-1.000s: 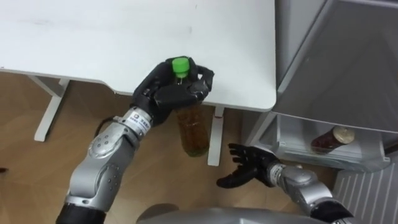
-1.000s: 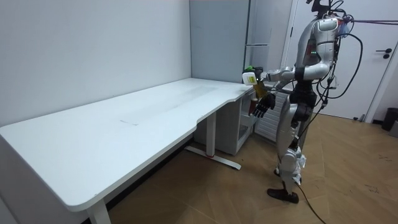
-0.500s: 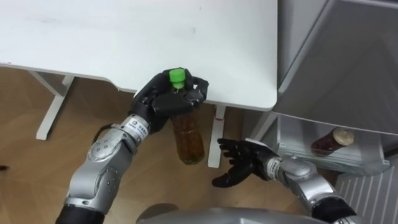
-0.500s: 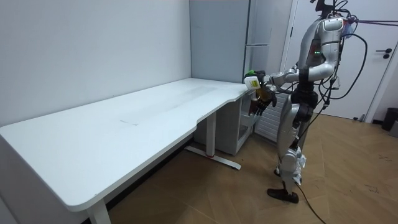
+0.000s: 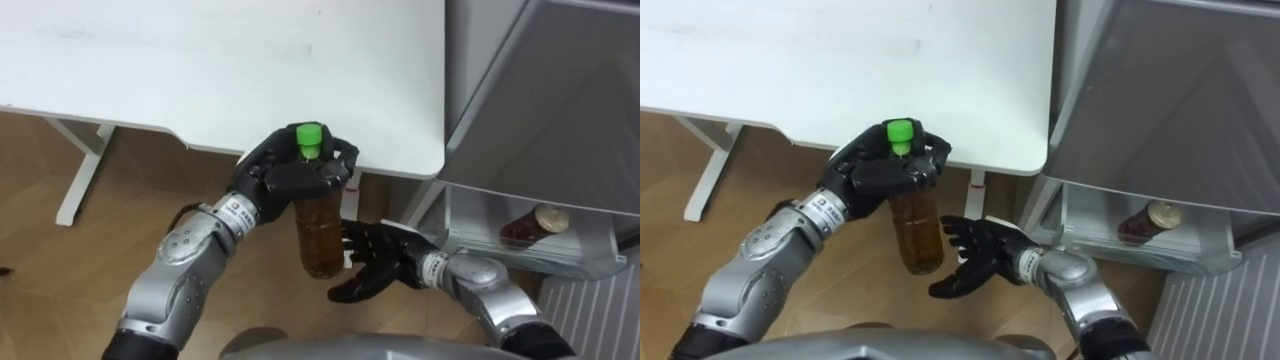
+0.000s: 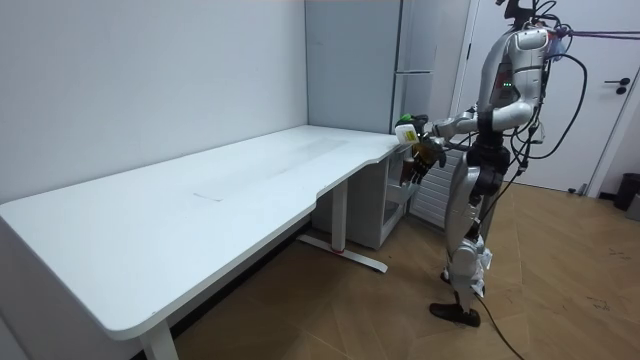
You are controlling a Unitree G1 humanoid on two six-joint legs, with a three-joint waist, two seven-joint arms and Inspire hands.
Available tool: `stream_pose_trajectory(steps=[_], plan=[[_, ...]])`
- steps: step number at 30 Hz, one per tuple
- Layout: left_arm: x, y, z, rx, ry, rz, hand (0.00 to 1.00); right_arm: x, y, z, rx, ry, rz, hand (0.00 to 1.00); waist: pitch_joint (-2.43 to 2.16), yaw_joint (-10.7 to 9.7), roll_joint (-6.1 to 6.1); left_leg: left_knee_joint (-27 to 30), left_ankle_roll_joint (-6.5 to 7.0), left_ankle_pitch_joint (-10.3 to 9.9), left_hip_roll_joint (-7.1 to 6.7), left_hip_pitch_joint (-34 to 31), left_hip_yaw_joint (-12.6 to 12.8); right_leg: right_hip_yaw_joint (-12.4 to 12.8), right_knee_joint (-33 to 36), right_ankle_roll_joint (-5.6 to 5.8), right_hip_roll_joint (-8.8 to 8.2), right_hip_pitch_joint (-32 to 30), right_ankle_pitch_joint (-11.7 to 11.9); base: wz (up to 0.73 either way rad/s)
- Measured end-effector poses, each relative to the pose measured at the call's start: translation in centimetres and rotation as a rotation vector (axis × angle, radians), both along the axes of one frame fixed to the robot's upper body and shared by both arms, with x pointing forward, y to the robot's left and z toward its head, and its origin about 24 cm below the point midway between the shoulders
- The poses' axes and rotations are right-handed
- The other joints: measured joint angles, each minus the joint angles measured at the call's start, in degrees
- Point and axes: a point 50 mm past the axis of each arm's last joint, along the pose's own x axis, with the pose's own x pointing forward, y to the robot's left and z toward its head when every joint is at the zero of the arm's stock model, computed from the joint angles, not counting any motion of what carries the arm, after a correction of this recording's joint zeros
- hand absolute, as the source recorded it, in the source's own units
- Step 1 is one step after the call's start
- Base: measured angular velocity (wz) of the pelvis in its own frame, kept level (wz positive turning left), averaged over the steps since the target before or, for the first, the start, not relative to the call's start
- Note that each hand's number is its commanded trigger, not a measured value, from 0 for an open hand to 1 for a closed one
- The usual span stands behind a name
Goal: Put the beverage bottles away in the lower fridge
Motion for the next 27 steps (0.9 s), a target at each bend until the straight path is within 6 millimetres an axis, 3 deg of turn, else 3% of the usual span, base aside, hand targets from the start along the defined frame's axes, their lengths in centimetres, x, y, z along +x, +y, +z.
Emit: stream_pose_trajectory(steps=[4, 6, 14, 15, 16, 17, 18, 27], plan=[[-0.3, -0.7, -0.2, 0.025, 0.002, -0.040, 1.00, -0.1, 0.6, 0.0, 0.023, 0.010, 0.020, 0.00, 0.18, 0.0, 0.22, 0.1, 0.00, 0.0, 0.08, 0.0, 0.2, 0.1, 0.0, 0.00, -0.01, 0.0, 0.0, 0.00], [-0.3, -0.8, -0.3, 0.027, 0.005, -0.044, 1.00, -0.3, 0.9, 0.0, 0.028, 0.015, 0.035, 0.00, 0.53, 0.1, 0.45, 0.0, 0.00, 0.0, 0.10, -0.2, 0.3, 0.2, 0.1, 0.00, 0.02, -0.1, 0.0, 0.00], [-0.5, -1.7, -0.4, 0.049, -0.005, -0.099, 1.00, -0.7, 1.6, 0.0, 0.072, 0.035, 0.058, 0.00, 0.49, 0.1, 0.40, 0.1, 0.03, 0.0, 0.00, -1.1, 0.4, 0.8, 0.2, -0.02, 0.13, -0.9, 0.0, 0.00], [-0.5, -1.8, -0.4, 0.051, -0.006, -0.103, 1.00, -0.7, 1.7, 0.0, 0.088, 0.040, 0.056, 0.04, 0.45, 0.1, 0.33, 0.1, 0.03, 0.0, 0.00, -1.2, 0.5, 0.9, 0.2, -0.02, 0.14, -1.0, 0.0, -0.04], [-0.5, -1.8, -0.4, 0.052, -0.007, -0.104, 1.00, -0.7, 1.8, 0.0, 0.094, 0.042, 0.057, 0.44, 0.43, 0.0, 0.30, 0.1, 0.03, 0.0, 0.00, -1.2, 0.5, 1.0, 0.2, -0.02, 0.15, -1.0, 0.0, -0.04], [-0.5, -1.9, -0.4, 0.052, -0.007, -0.107, 1.00, -0.8, 1.8, 0.0, 0.103, 0.045, 0.056, 0.57, 0.38, 0.0, 0.23, 0.1, 0.03, 0.0, 0.01, -1.2, 0.6, 1.1, 0.2, -0.02, 0.16, -1.1, 0.0, 0.00], [-0.5, -2.0, -0.3, 0.051, -0.009, -0.112, 1.00, -0.7, 1.8, 0.1, 0.114, 0.049, 0.046, 1.00, 0.36, 0.0, 0.21, 0.2, 0.03, 0.0, -0.01, -1.2, 0.6, 1.1, 0.2, -0.02, 0.15, -1.1, 0.0, 0.00], [0.5, -1.9, 0.5, 0.059, -0.056, -0.105, 1.00, -0.5, 2.1, 0.4, 0.190, 0.060, -0.002, 1.00, 0.35, 0.0, 0.20, 0.0, 0.03, 0.0, -0.03, -1.1, 0.6, 1.2, 0.3, -0.02, 0.14, -1.0, 0.0, 0.00]])
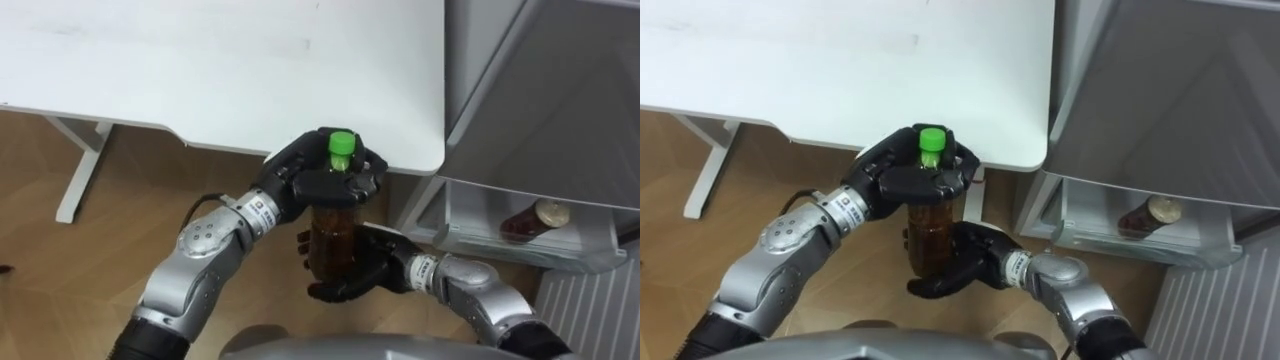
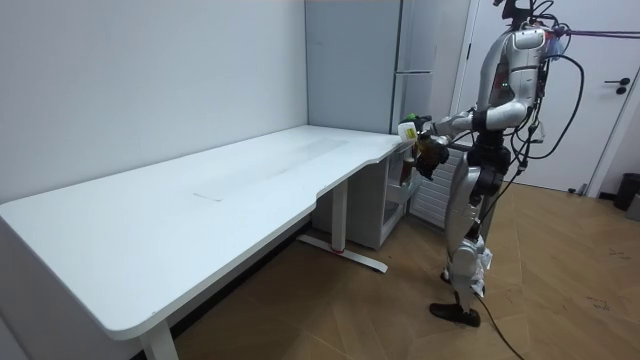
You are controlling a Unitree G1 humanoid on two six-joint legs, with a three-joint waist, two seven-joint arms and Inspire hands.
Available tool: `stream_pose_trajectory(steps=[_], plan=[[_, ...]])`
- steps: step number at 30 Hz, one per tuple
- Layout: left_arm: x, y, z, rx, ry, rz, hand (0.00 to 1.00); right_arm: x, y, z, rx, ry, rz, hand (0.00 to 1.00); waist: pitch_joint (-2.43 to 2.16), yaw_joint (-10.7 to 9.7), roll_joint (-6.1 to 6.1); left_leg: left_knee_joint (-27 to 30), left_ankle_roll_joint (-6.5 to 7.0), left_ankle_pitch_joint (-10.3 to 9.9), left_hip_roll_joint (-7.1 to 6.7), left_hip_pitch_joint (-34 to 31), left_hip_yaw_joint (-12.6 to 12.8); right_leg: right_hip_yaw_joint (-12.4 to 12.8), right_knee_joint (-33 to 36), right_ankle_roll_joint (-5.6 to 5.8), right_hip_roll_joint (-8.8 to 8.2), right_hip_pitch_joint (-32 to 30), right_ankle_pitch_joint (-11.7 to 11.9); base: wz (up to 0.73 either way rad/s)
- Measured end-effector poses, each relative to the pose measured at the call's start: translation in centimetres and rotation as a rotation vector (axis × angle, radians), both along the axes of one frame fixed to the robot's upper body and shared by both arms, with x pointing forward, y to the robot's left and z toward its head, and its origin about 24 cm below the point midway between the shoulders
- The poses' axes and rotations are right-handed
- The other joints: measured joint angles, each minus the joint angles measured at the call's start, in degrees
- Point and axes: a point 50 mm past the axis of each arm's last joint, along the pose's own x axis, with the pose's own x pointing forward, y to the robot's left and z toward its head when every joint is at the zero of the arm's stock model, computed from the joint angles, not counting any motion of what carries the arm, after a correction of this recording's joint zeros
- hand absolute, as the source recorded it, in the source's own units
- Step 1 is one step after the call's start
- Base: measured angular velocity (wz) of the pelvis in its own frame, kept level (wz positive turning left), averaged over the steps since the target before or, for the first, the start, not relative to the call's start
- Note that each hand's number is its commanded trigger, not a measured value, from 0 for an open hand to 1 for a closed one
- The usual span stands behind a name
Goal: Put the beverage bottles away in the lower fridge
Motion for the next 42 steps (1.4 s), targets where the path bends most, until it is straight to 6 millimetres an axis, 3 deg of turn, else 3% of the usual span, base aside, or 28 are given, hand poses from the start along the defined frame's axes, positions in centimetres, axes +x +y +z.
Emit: stream_pose_trajectory(steps=[13, 14, 15, 16, 21, 42], plan=[[0.1, 0.0, -0.2, -0.013, -0.003, 0.026, 1.00, -0.5, 0.4, -0.2, 0.015, 0.032, 0.007, 1.00, 0.04, -1.5, -0.01, 0.3, 0.00, 0.0, 0.09, 1.1, -0.1, -0.1, -0.3, -0.01, -0.01, 1.0, 0.0, -0.01], [0.1, 0.0, -0.1, -0.016, -0.002, 0.026, 1.00, -0.6, 0.3, -0.3, 0.026, 0.044, -0.006, 0.70, 0.05, -1.6, 0.02, 0.0, 0.00, 0.0, 0.10, 1.1, -0.1, -0.1, -0.3, -0.04, 0.00, 1.0, 0.0, 0.00], [0.1, -0.1, -0.1, -0.017, -0.002, 0.026, 1.00, -0.7, 0.3, -0.3, 0.035, 0.054, -0.017, 0.19, 0.05, -1.6, 0.08, -0.1, 0.00, 0.0, 0.11, 1.2, -0.1, 0.0, -0.3, -0.05, 0.02, 1.1, 0.0, 0.00], [0.1, -0.1, -0.1, -0.017, -0.002, 0.026, 1.00, -0.8, 0.4, -0.4, 0.039, 0.058, -0.021, 0.00, 0.07, -1.6, 0.12, -0.1, 0.00, 0.0, 0.13, 1.2, -0.1, 0.0, -0.3, -0.05, 0.02, 1.2, 0.0, 0.00], [0.1, -0.1, -0.2, -0.017, 0.000, 0.026, 1.00, -1.4, 0.3, -0.6, 0.078, 0.106, -0.077, 0.00, 0.00, -1.4, 0.30, -0.2, 0.01, 0.0, 0.10, 1.2, 0.1, 0.1, -0.2, -0.05, 0.05, 1.1, 0.1, 0.00], [-0.2, -0.5, -0.4, -0.010, 0.004, 0.002, 1.00, -0.7, 0.7, 0.2, 0.158, 0.091, -0.134, 0.00, -0.17, -1.4, 0.50, -0.2, 0.00, 0.0, 0.10, 1.1, 0.4, 0.2, -0.2, -0.06, 0.06, 0.9, 0.1, 0.00]])
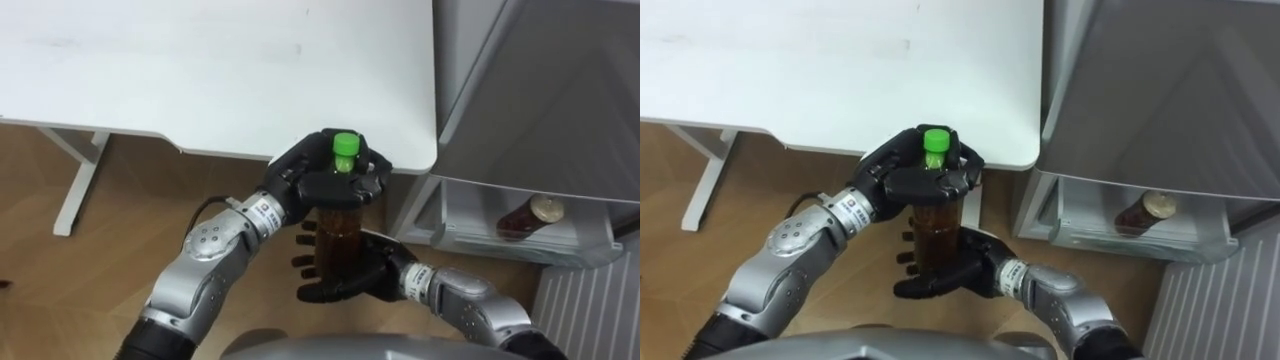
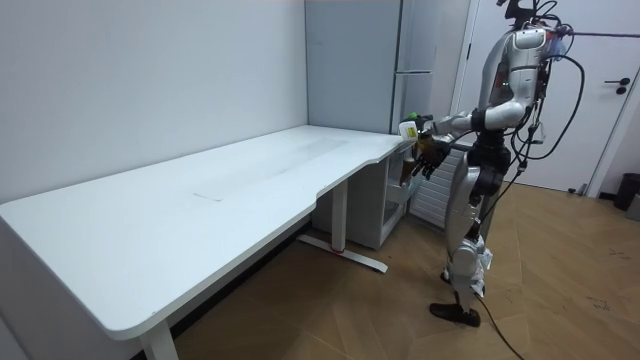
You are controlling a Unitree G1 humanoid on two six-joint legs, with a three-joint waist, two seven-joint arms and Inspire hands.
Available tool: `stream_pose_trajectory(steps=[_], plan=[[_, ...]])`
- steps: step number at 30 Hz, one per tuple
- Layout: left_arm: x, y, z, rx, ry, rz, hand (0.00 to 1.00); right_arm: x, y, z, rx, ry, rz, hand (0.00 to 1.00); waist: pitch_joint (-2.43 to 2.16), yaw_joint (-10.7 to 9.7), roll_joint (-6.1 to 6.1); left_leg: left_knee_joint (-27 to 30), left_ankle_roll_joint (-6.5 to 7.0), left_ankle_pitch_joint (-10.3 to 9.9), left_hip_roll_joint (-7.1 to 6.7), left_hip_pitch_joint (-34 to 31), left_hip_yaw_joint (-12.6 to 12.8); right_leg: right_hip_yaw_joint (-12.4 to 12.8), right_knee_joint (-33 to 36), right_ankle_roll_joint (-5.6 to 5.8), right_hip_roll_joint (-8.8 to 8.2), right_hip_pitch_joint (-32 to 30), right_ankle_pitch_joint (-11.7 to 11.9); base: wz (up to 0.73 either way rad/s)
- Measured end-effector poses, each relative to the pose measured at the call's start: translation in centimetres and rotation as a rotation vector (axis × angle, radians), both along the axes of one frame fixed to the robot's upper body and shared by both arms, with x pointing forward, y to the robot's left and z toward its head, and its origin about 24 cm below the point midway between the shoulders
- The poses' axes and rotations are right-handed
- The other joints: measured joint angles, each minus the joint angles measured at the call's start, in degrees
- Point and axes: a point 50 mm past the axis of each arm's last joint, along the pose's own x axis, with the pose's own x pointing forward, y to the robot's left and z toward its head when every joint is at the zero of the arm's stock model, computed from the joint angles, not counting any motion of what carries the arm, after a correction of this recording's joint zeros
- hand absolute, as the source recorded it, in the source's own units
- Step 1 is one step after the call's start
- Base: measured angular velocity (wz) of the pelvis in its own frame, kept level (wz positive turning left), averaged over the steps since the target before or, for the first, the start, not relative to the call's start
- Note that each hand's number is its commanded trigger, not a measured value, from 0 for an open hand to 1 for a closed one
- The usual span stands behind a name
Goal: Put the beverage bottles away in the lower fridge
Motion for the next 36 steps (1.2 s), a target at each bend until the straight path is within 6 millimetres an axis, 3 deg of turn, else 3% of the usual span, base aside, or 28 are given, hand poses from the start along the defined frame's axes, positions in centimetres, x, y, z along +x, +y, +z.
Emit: stream_pose_trajectory(steps=[15, 16, 17, 36], plan=[[0.0, 0.0, 0.0, -0.002, -0.004, 0.005, 1.00, 0.0, 0.0, 0.1, 0.123, 0.076, -0.172, 0.00, 0.00, 0.3, -0.76, -0.9, 0.02, 0.0, -0.02, 0.9, 0.5, 0.2, 0.0, 0.01, -0.04, -0.1, 0.0, -0.02], [0.0, 0.0, 0.0, -0.002, -0.003, 0.005, 1.00, -0.1, 0.0, 0.1, 0.125, 0.078, -0.175, 0.67, 0.00, 0.3, -0.76, -0.8, 0.02, 0.0, -0.03, 1.0, 0.5, 0.2, 0.0, 0.01, -0.05, -0.1, 0.0, 0.00], [0.0, 0.0, 0.0, -0.002, -0.003, 0.005, 1.00, -0.1, 0.0, 0.1, 0.131, 0.084, -0.187, 1.00, 0.00, 0.3, -0.76, -0.8, 0.02, 0.0, -0.03, 1.0, 0.5, 0.2, -0.1, 0.01, -0.05, -0.1, 0.0, 0.00], [0.2, 0.3, -1.0, -0.009, 0.056, 0.039, 1.00, -0.9, 0.3, -0.2, 0.142, 0.112, -0.163, 1.00, -0.35, 0.3, -0.03, -1.1, 0.01, 0.0, -0.04, 1.0, 0.5, 0.2, -0.2, 0.01, -0.05, -0.1, 0.0, 0.00]])
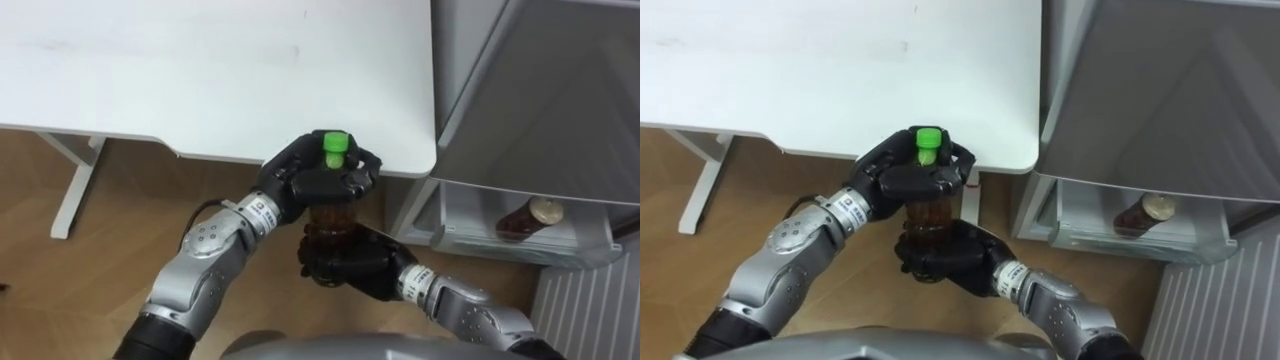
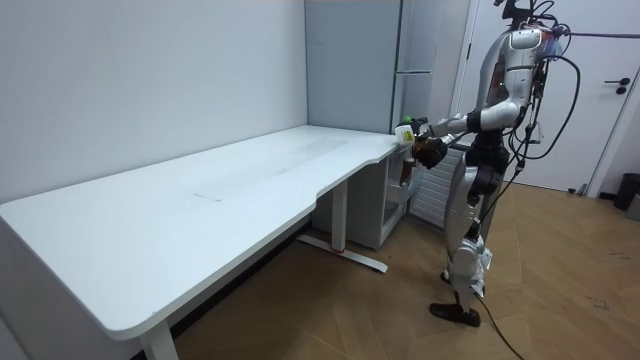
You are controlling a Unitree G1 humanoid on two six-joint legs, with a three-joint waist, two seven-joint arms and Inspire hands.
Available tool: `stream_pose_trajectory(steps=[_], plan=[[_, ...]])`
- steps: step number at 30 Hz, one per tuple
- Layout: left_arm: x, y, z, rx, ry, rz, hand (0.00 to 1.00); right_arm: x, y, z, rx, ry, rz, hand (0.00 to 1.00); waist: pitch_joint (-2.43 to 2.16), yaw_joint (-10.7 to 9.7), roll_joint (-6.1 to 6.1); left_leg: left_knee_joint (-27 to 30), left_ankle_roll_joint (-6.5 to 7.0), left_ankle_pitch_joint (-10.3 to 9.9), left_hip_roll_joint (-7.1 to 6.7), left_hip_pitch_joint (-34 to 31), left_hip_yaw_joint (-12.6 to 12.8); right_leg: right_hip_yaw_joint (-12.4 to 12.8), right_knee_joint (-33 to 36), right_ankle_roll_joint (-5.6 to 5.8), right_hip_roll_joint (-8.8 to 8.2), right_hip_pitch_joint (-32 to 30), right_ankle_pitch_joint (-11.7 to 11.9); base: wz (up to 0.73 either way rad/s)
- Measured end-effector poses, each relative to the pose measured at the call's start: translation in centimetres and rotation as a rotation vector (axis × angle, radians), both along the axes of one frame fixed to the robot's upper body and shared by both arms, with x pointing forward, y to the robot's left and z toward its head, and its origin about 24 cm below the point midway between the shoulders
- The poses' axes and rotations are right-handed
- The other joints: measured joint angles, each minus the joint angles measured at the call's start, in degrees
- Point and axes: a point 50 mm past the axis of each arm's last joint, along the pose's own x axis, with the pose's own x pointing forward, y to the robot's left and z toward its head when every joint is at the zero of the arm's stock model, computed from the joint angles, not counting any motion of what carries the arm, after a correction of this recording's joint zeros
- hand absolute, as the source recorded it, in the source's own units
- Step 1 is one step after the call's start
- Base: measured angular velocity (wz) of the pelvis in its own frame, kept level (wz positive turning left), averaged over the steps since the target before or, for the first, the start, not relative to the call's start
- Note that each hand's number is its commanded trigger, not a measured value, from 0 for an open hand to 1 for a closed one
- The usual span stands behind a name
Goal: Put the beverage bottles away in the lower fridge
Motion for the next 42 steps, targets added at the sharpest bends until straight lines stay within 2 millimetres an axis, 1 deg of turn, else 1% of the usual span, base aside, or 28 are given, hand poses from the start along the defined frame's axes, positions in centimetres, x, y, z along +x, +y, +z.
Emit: stream_pose_trajectory(steps=[2, 3, 4, 6, 15, 21, 26, 31, 34, 37, 39, 42], plan=[[0.0, 0.0, 0.0, -0.001, 0.001, 0.003, 1.00, 0.0, 0.0, 0.0, 0.001, 0.000, 0.001, 1.00, 0.02, 0.0, 0.08, 0.0, 0.00, 0.0, 0.00, 0.0, 0.0, 0.0, 0.0, 0.00, 0.00, 0.0, 0.0, 0.00], [0.0, -0.1, 0.0, -0.001, 0.001, 0.003, 0.82, 0.0, 0.0, 0.0, 0.001, 0.000, 0.001, 1.00, 0.03, 0.0, 0.11, 0.0, 0.00, 0.0, 0.01, 0.0, 0.0, 0.0, 0.0, 0.00, 0.00, 0.0, 0.0, 0.00], [0.0, -0.1, 0.0, -0.001, 0.001, 0.004, 0.61, 0.0, 0.0, 0.0, 0.001, 0.000, 0.001, 1.00, 0.04, 0.0, 0.13, 0.0, 0.00, 0.0, 0.01, 0.0, 0.0, 0.0, 0.0, 0.00, 0.00, 0.0, 0.0, 0.00], [0.0, -0.1, 0.0, -0.003, 0.004, 0.011, 0.00, 0.0, 0.0, 0.0, 0.001, -0.002, 0.001, 1.00, 0.07, 0.0, 0.18, 0.0, 0.00, 0.0, 0.01, 0.0, 0.0, 0.0, 0.0, 0.00, 0.01, 0.0, 0.0, 0.00], [0.1, 0.0, 0.0, -0.002, 0.003, 0.021, 0.00, 0.0, 0.1, 0.1, 0.020, -0.002, 0.005, 1.00, 0.10, 0.0, 0.22, -0.1, 0.00, 0.0, 0.00, 0.0, 0.0, -0.1, 0.0, 0.00, 0.00, 0.0, 0.0, 0.00], [0.3, -0.1, 0.2, -0.003, -0.007, 0.016, 0.00, 0.0, 0.2, 0.2, 0.055, 0.010, -0.019, 1.00, 0.39, 0.0, 0.61, -0.2, 0.00, 0.0, 0.00, 0.0, 0.0, 0.0, -0.1, 0.00, 0.01, 0.0, 0.0, 0.00], [0.5, -0.1, 0.3, -0.009, -0.010, 0.020, 0.00, 0.1, 0.2, 0.2, 0.074, 0.011, -0.025, 1.00, 0.40, 0.0, 0.63, -0.7, -0.01, 0.0, 0.00, 0.1, 0.0, 0.0, -0.1, 0.00, 0.02, 0.0, 0.0, 0.00], [0.8, -0.1, 0.7, -0.016, -0.021, 0.021, 0.00, 0.1, 0.0, 0.2, 0.080, 0.017, -0.044, 1.00, 0.41, 0.0, 0.63, 0.1, -0.01, 0.0, 0.01, -0.2, 0.0, 0.0, -0.1, 0.00, 0.00, -0.1, 0.0, 0.00], [1.1, -0.1, 1.6, -0.024, -0.061, 0.025, 0.00, 0.2, -0.3, 0.2, 0.077, 0.016, -0.059, 1.00, 0.43, 0.0, 0.62, 0.3, -0.02, 0.0, 0.02, -0.4, 0.0, 0.0, -0.1, 0.00, 0.00, -0.2, 0.0, 0.00], [1.6, -0.1, 3.7, -0.056, -0.149, 0.032, 0.00, 0.5, -0.5, 0.2, 0.074, 0.015, -0.086, 1.00, 0.49, 0.0, 0.53, 0.3, -0.02, 0.0, 0.02, -0.1, 0.0, -0.1, -0.1, 0.00, -0.02, 0.0, 0.0, 0.00], [1.9, -0.5, 6.0, -0.115, -0.245, 0.025, 0.00, 0.4, -0.6, 0.0, 0.058, 0.024, -0.095, 1.00, 0.52, 0.1, 0.50, 0.3, -0.01, 0.0, 0.02, 0.1, 0.0, -0.1, -0.1, 0.00, -0.04, 0.3, 0.0, 0.00], [1.9, -1.1, 7.6, -0.170, -0.319, 0.020, 0.00, 0.2, -0.8, -0.3, 0.039, 0.040, -0.101, 1.00, 0.60, 0.2, 0.56, 0.3, -0.01, 0.0, 0.02, 0.2, 0.0, -0.1, -0.1, 0.00, -0.03, 0.3, 0.0, 0.00]])
